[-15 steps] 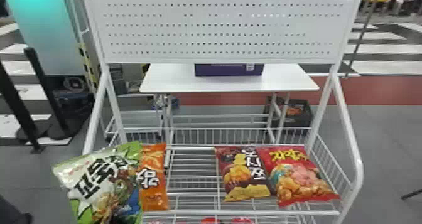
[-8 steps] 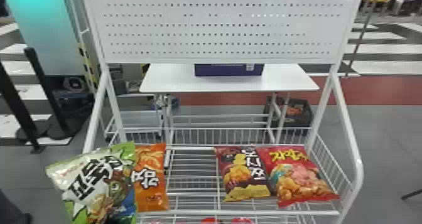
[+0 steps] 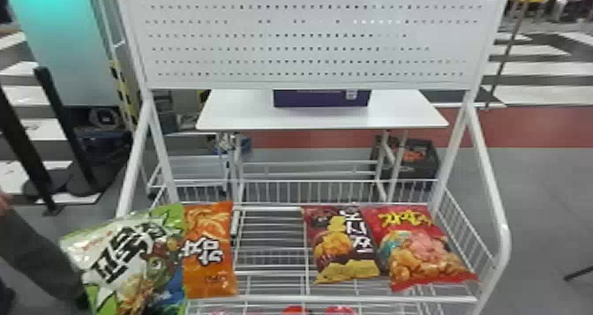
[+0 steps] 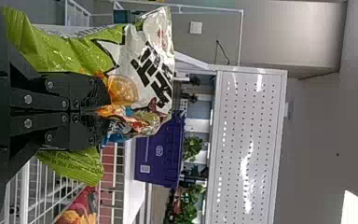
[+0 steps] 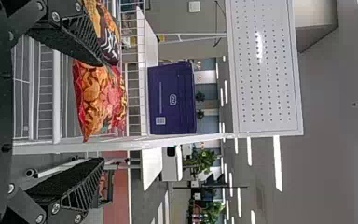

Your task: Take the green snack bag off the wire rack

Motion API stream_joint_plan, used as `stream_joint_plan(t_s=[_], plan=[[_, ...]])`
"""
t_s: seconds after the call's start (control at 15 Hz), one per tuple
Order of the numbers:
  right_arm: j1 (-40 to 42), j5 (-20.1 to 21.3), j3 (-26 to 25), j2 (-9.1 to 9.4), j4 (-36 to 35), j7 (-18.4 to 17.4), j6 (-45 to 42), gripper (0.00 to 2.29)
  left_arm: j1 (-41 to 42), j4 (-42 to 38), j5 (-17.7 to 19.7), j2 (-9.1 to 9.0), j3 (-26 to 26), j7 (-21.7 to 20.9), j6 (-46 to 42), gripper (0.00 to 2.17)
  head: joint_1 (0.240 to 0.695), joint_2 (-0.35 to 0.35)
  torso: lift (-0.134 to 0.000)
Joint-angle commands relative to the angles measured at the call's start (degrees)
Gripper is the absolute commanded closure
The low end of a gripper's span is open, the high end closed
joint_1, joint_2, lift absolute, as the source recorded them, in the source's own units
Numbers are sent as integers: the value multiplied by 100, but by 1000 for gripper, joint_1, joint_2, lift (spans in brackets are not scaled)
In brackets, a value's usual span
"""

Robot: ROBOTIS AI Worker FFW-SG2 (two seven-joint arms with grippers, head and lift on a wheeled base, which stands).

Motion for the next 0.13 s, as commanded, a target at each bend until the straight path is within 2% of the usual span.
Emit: stream_joint_plan(t_s=[0.0, 0.07], plan=[[8, -4, -9, -2, -6, 0, -11, 174, -7, 12, 15, -11, 57, -6, 10, 1399, 499, 0, 0], [8, -4, -9, -2, -6, 0, 6, 174, -7, 12, 42, -11, 66, -14, -8, 1399, 499, 0, 0]])
